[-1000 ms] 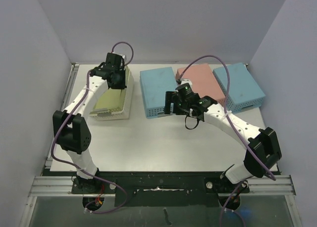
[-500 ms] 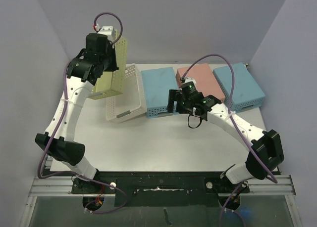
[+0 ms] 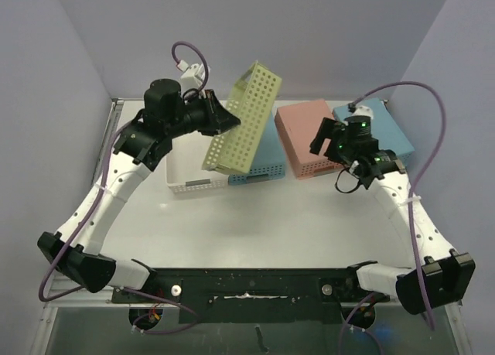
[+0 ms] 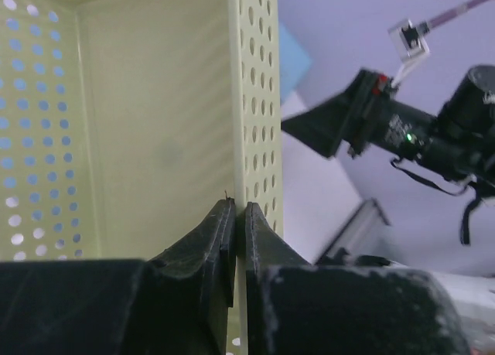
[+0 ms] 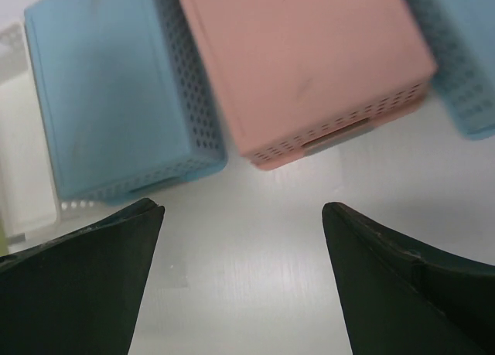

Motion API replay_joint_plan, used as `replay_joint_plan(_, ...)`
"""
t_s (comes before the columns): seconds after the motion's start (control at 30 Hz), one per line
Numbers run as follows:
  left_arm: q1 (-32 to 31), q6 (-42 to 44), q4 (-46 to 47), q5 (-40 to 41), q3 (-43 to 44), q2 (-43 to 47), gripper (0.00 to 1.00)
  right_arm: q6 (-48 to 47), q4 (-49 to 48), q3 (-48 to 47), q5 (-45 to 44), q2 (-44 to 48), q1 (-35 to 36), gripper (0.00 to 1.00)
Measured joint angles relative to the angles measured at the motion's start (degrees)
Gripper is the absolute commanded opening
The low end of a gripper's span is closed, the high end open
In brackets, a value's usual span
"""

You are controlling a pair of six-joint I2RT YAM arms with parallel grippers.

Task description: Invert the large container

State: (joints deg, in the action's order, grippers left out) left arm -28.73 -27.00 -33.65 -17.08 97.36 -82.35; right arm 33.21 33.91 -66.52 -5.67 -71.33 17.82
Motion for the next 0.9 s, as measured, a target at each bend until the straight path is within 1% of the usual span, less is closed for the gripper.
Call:
replay_joint_plan(0.07,-0.6,-7.4,10.8,-6.6,-9.4,3.2,0.0,-1.4,2.7,-3.1,-1.5,1.9,-4.1,0.89)
replay_joint_plan(0.1,-1.2,-11.1,16.4,-9.2,-13.7,3.9,0.0,-2.3,3.8,-5.1,-2.4,2.5,-5.5,0.91)
replay_joint_plan(0.17,-2.9,-18.9,28.3,-13.2,-21.6,3.7,0.0,-4.0,5.4,-8.1,-4.1,3.3,-7.6,0.93)
replay_joint_plan(0.27,-6.6,-29.0,42.6,-17.2,-30.1,1.4,0.0,-7.0,7.2,-11.9,-5.4,4.8,-12.2,0.93)
replay_joint_plan(0.37,-10.1,-38.9,56.2,-22.3,-33.9,-3.3,0.0,-9.2,8.0,-14.3,-5.9,6.3,-18.4,0.93)
replay_joint_plan(0.43,-11.4,-44.6,64.5,-25.9,-34.6,-6.9,0.0,-9.9,8.2,-15.4,-6.1,6.6,-20.5,0.93)
replay_joint_plan(0.53,-11.7,-56.2,82.7,-31.8,-34.8,-15.0,0.0,-10.5,8.4,-15.9,-5.8,6.7,-21.2,0.93)
replay_joint_plan(0.63,-11.7,-71.3,102.2,-34.9,-35.2,-24.5,0.0,-10.8,9.5,-15.9,-5.3,6.7,-21.2,0.93)
replay_joint_plan(0.73,-11.9,-81.3,111.3,-37.0,-35.3,-32.2,0.0,-11.6,10.3,-15.9,-5.4,6.9,-21.3,0.94)
replay_joint_plan(0.83,-12.8,-86.7,114.4,-39.1,-36.0,-35.7,0.0,-12.3,11.0,-15.9,-5.9,7.3,-21.9,0.94)
replay_joint_plan(0.9,-13.4,-87.4,114.9,-40.4,-36.0,-36.0,0.0,-12.6,11.3,-15.9,-6.3,7.9,-22.0,0.94)
